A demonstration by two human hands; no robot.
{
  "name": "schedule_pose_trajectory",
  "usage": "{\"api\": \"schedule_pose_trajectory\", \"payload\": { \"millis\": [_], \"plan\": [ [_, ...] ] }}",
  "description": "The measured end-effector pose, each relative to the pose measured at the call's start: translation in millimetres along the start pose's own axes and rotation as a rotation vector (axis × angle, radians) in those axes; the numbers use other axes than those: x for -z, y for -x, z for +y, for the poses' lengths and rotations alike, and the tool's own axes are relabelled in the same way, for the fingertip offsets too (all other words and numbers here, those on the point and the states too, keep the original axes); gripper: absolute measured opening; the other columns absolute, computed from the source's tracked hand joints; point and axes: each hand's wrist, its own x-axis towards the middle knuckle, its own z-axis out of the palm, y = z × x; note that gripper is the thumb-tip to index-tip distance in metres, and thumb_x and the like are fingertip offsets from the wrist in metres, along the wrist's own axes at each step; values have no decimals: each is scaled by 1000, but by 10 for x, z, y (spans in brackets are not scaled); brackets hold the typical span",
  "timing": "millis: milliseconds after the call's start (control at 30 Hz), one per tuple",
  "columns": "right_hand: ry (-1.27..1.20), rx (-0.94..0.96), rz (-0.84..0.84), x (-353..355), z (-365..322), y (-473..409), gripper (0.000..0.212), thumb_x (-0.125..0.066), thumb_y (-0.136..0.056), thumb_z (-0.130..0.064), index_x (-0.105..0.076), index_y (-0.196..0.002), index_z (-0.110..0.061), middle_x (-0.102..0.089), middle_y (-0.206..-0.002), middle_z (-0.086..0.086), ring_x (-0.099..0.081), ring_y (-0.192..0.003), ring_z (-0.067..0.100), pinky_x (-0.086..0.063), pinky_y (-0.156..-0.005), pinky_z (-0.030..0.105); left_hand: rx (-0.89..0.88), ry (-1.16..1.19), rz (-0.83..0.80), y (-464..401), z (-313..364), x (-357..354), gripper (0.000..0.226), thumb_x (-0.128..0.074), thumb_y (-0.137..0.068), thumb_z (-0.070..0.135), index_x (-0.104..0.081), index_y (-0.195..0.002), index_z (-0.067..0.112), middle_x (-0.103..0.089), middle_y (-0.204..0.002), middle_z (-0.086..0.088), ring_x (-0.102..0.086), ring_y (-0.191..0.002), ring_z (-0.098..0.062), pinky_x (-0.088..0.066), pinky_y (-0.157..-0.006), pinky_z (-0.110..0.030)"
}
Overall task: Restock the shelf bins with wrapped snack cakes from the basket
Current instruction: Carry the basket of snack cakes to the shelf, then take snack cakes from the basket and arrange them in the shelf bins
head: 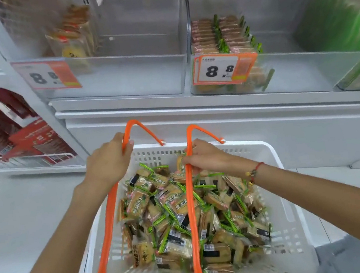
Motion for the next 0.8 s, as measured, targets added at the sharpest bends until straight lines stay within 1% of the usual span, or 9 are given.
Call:
{"api": "schedule_pose_trajectory", "payload": {
  "millis": [67,167,267,333,433,500,567,667,800],
  "plan": [
    [24,15,-10,48,-22,17,20,-56,-91,-11,-51,-72,-11,-65,-78,13,-60,-65,19,-55,-78,39,0,-80,77,39,-12,-27,34,-30,-102,37,-48,-116,12,-67,-95,-13,-61,-89,-41,-47,-73,-43],
    [60,-4,-27,187,-14,187,20,-50,-96,-13,-53,-76,-8,-63,-81,13,-59,-65,17,-54,-72,30,28,-168,114,292,18,-38,25,-37,-101,16,-45,-122,7,-63,-105,-17,-61,-92,-42,-38,-67,-41],
    [117,-37,-25,430,50,340,19,-43,-98,-13,-55,-89,-2,-62,-84,10,-61,-68,15,-54,-73,28,92,-224,45,512,-93,-82,49,-44,-90,-2,-32,-136,6,-54,-122,-15,-55,-106,-37,-44,-76,-46],
    [137,-62,26,600,140,494,17,-40,-98,-11,-54,-91,-3,-63,-83,7,-62,-68,14,-54,-69,26,130,-303,-29,644,-234,-112,59,-49,-86,-2,-26,-140,8,-50,-126,-12,-51,-114,-32,-47,-80,-43],
    [196,-105,119,845,394,707,16,-41,-98,-7,-52,-87,-5,-63,-87,10,-61,-71,17,-51,-62,24,188,-402,-159,772,-449,-157,58,-48,-88,4,-26,-142,14,-48,-127,-9,-49,-119,-27,-47,-85,-38],
    [293,-169,193,986,659,817,5,-47,-95,-3,-52,-94,-2,-62,-91,16,-59,-70,20,-51,-61,28,228,-414,-217,828,-533,-192,57,-45,-90,7,-27,-143,17,-46,-133,-6,-45,-125,-24,-45,-90,-36],
    [423,-248,264,1084,959,852,13,-53,-90,-4,-54,-103,-3,-63,-99,19,-60,-74,26,-52,-69,36,269,-404,-246,849,-558,-254,52,-43,-92,9,-31,-142,18,-44,-138,-3,-41,-129,-22,-43,-95,-35],
    [538,-375,372,1056,1390,813,29,-48,-90,-11,-55,-117,-4,-61,-117,17,-60,-104,33,-47,-84,35,341,-342,-259,864,-552,-413,40,-38,-97,15,-35,-137,15,-43,-137,-4,-44,-126,-23,-42,-95,-36],
    [451,-433,505,630,1798,600,39,-35,-102,-27,-38,-131,-1,-44,-134,24,-47,-122,41,-38,-99,42,342,-181,-129,775,-566,-622,34,-33,-101,23,-38,-132,9,-45,-131,-9,-50,-117,-28,-44,-86,-39]
  ]
}}
